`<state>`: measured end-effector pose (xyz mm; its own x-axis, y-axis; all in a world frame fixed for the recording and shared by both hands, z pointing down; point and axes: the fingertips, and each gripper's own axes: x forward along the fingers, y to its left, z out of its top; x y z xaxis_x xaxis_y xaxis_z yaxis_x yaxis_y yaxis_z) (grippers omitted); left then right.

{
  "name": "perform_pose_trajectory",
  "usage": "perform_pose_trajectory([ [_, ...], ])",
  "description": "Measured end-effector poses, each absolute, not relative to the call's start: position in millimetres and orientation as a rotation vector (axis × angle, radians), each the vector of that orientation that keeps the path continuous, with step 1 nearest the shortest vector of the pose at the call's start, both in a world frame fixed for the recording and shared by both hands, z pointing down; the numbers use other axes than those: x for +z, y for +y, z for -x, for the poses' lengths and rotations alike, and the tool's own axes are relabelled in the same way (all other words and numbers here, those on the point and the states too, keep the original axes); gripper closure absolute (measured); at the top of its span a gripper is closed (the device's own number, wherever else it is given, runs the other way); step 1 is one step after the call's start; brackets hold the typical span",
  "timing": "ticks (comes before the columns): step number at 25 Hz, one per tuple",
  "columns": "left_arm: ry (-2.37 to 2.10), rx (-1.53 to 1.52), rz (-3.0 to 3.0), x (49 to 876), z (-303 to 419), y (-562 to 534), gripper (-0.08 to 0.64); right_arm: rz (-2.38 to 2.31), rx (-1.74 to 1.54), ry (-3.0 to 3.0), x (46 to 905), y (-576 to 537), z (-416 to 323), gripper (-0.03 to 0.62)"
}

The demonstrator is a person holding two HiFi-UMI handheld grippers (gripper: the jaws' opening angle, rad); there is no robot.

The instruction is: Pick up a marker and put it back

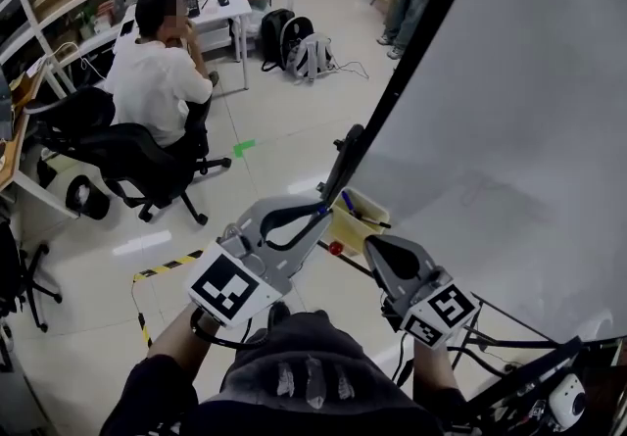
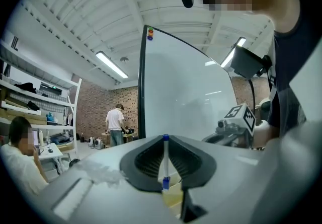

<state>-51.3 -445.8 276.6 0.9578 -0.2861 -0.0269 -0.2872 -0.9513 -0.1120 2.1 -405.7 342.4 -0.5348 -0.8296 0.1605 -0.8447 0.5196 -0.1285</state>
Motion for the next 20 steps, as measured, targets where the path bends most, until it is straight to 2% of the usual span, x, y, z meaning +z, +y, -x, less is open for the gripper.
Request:
perform_pose_trajectory([
  [10,0.47,0.095,2.968,246,65,-410,0.525,-1.521,0.267,-2.683,331,-373,-13,0.591],
  [20,0.663,0.071,2.924,234,17,-324,0.525,-1.369,0.225,-2.799,319,-294,-65,0.591],
])
